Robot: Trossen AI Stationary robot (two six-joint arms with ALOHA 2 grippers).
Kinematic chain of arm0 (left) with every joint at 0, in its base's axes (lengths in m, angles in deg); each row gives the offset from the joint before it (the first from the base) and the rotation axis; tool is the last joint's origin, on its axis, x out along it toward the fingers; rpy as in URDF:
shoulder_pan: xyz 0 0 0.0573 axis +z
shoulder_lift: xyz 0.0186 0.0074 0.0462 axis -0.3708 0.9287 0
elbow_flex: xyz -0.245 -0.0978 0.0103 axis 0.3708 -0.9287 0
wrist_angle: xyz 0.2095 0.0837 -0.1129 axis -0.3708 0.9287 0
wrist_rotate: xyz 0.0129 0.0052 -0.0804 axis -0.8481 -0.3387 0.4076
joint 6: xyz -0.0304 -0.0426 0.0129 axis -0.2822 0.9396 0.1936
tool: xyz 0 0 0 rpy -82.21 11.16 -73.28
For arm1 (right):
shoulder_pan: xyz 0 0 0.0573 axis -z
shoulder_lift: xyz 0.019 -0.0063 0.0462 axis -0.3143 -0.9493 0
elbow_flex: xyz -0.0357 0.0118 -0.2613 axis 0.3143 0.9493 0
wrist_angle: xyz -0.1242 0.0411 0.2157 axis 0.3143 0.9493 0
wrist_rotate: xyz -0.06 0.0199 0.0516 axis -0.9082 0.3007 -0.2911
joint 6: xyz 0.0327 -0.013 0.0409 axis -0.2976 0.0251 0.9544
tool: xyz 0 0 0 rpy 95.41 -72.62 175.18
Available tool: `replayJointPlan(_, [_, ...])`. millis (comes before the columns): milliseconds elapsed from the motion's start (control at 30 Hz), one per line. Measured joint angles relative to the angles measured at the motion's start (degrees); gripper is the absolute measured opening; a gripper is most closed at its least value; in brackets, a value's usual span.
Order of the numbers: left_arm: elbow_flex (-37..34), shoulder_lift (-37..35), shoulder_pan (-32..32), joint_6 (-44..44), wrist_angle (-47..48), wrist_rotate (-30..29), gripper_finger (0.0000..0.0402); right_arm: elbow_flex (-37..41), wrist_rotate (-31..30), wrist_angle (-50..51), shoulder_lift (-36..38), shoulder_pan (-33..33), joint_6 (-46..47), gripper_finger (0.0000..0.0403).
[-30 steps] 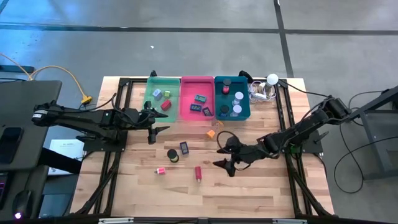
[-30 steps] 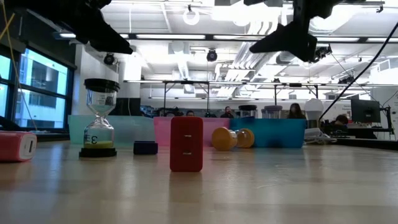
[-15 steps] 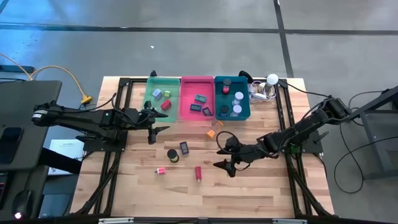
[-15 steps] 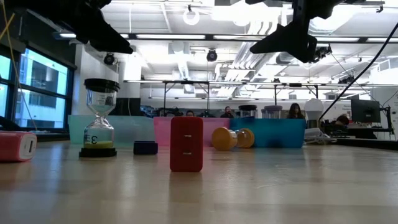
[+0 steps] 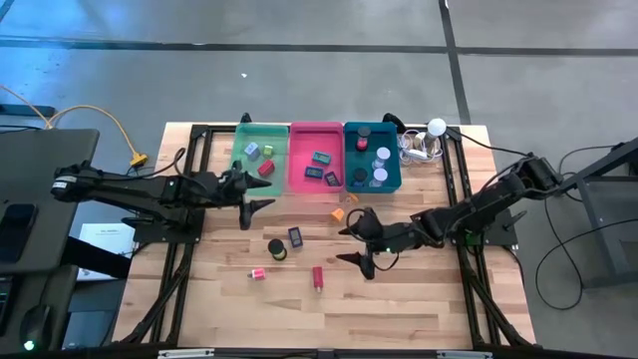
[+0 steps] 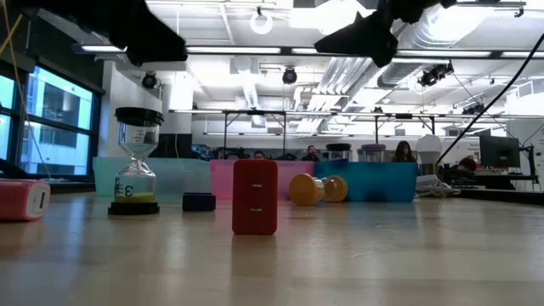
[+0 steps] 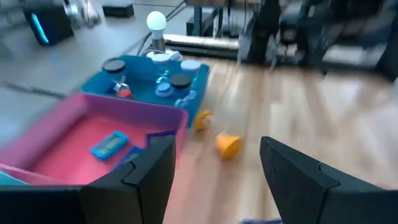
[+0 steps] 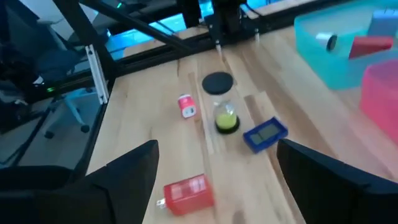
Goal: Pick & Place Office items
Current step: Put the yellow hourglass into the blue bin
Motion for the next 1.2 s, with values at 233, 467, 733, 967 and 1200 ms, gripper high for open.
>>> replayJointPlan(233, [0.00,-0.02,-0.23,8.83,-0.86,0.86,0.0227,0.04,5.52,-0.52,0.00,2.03,-9.30,0.0316])
replayJointPlan(467, [-0.02,-0.02,-0.23,8.39,-0.99,3.93,0.0227,0.04,7.22,-0.98,0.00,1.99,-14.95,0.0316])
replayJointPlan(733, [0.00,0.00,-1.92,7.69,-0.33,6.45,0.0227,-0.64,0.61,1.95,0.00,4.97,-15.06,0.0316])
replayJointPlan(967, [-0.01,0.00,-3.64,7.98,-0.38,6.43,0.0227,-8.09,4.99,21.33,0.00,11.25,-19.75,0.0316])
replayJointPlan(1200, [0.00,0.00,-5.15,7.71,-0.38,6.43,0.0227,-11.65,9.93,35.20,-0.17,14.68,-27.67,0.0316])
